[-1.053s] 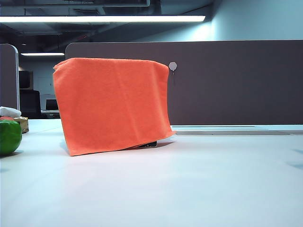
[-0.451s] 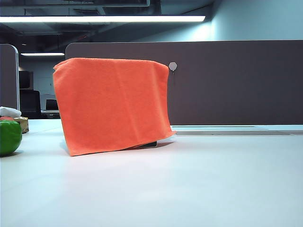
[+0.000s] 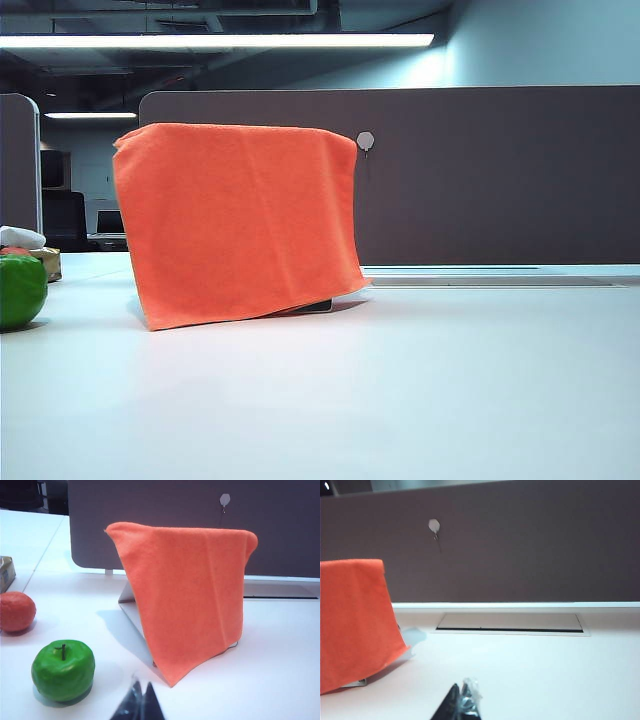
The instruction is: Pick up the cloth from the table and use it to cover the mirror.
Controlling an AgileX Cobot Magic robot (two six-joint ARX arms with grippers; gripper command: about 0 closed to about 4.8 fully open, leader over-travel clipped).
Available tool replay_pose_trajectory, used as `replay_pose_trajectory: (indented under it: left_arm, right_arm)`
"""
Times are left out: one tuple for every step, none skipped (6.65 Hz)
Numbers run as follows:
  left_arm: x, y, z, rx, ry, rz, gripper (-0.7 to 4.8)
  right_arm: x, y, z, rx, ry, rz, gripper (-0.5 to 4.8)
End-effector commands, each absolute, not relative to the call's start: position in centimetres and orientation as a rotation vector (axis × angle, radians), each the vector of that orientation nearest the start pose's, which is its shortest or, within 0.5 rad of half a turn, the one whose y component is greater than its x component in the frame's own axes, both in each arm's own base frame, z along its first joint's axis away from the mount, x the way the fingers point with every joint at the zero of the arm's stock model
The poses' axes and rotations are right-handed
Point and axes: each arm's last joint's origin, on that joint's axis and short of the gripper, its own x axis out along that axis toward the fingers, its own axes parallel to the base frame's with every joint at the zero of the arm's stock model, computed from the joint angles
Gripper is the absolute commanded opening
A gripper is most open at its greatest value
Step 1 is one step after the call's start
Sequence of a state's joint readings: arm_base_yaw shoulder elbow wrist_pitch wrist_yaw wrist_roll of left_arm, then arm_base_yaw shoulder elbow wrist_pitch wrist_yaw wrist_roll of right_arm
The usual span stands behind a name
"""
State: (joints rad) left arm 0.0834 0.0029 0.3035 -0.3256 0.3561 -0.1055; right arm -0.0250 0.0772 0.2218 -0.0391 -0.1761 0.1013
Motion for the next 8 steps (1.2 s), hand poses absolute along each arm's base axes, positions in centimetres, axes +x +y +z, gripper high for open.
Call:
replay_pose_trajectory:
  left_arm:
    - [7.5, -0.3, 21.2, -0.138, 0.11, -0.245, -0.05]
    - [7.5, -0.3, 21.0, -0.153, 0.116, -0.218, -0.05]
    - [7.6, -0.2, 20.9, -0.163, 0.118, -0.208, -0.05]
    - [8.6, -0.1, 19.1, -0.187, 0.087, -0.183, -0.05]
    - [9.5, 0.0, 17.0, -0.175, 0.05, -0.186, -0.05]
    - [9.6, 0.0, 16.3, -0.151, 0.05, -0.178, -0.05]
    - [9.5, -1.3, 15.2, 0.012, 0.145, -0.076, -0.05]
    - [9.5, -2.1, 16.5, 0.033, 0.014, -0.108, -0.06]
  right_arm:
    - [8.7, 0.3, 20.6, 0.117, -0.089, 0.164, -0.05]
    - [9.0, 0.3, 19.7, 0.119, -0.086, 0.165, -0.05]
    - [9.1, 0.3, 19.4, 0.125, -0.093, 0.166, -0.05]
    - [9.7, 0.3, 17.7, 0.155, -0.121, 0.161, -0.05]
    - [9.7, 0.2, 17.6, 0.133, -0.122, 0.14, -0.05]
    - [9.7, 0.2, 17.6, 0.133, -0.118, 0.142, -0.05]
    - [9.7, 0.2, 17.5, 0.135, -0.112, 0.145, -0.05]
    - [9.5, 0.4, 18.2, 0.111, -0.177, 0.2, -0.05]
